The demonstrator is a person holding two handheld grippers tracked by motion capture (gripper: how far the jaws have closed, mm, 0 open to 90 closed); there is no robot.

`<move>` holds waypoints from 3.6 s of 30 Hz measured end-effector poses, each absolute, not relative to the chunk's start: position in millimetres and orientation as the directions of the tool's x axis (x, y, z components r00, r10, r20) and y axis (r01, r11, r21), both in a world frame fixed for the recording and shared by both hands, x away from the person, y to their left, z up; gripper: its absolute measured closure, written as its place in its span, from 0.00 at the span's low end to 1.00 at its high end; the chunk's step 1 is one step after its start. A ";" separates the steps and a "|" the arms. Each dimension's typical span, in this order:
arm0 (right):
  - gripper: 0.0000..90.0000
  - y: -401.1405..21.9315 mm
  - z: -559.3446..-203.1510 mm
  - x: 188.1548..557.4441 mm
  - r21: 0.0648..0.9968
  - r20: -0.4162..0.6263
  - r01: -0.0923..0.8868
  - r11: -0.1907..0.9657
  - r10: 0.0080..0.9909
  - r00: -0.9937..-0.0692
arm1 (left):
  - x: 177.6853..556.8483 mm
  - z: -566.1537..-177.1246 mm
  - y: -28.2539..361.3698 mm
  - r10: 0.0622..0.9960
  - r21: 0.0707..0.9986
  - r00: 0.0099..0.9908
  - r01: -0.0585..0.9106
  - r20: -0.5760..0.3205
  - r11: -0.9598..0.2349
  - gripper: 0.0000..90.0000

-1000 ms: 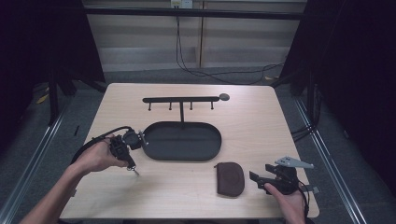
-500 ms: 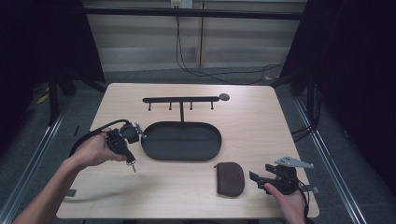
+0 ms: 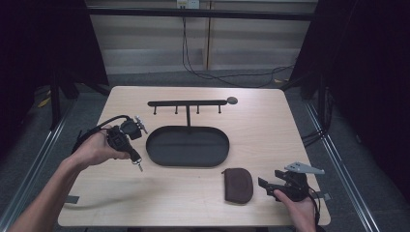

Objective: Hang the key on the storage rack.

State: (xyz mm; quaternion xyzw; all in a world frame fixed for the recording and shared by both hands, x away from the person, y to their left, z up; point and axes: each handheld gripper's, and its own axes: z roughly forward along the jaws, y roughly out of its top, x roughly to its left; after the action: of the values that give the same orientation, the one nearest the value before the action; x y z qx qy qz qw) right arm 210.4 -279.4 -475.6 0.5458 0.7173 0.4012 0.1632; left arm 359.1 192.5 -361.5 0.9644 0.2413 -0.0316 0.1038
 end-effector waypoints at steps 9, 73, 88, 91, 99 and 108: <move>0.24 -279.5 -475.7 210.5 0.754 0.204 0.652 0.082 0.914 -0.350 | 363.0 -341.9 191.8 0.467 0.208 0.880 0.475 -0.090 -0.855 0.99; 0.24 -280.0 -476.0 210.3 0.755 0.215 0.651 0.079 0.908 -0.359 | 437.6 -275.7 141.5 0.512 0.180 0.858 0.510 -0.040 -0.841 0.99; 0.24 -280.0 -476.1 210.5 0.754 0.216 0.651 0.083 0.906 -0.365 | 449.4 -281.6 135.3 0.526 0.187 0.850 0.522 -0.032 -0.832 0.99; 0.24 -279.9 -476.1 210.6 0.754 0.216 0.652 0.083 0.906 -0.365 | 451.8 -282.3 135.5 0.535 0.192 0.844 0.531 -0.032 -0.825 0.99; 0.24 -279.1 -476.3 210.8 0.754 0.213 0.651 0.087 0.905 -0.367 | 454.3 -286.5 138.0 0.551 0.203 0.834 0.543 -0.019 -0.815 0.99; 0.24 -278.5 -476.6 211.2 0.752 0.212 0.653 0.089 0.905 -0.368 | 452.6 -287.3 140.7 0.567 0.216 0.824 0.555 -0.007 -0.804 0.93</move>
State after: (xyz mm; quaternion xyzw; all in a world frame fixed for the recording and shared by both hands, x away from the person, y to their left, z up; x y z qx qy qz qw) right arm 211.2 -278.5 -476.6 0.5401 0.7213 0.4046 0.1558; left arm 452.6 140.7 -287.3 0.9492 0.2953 0.0290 0.1047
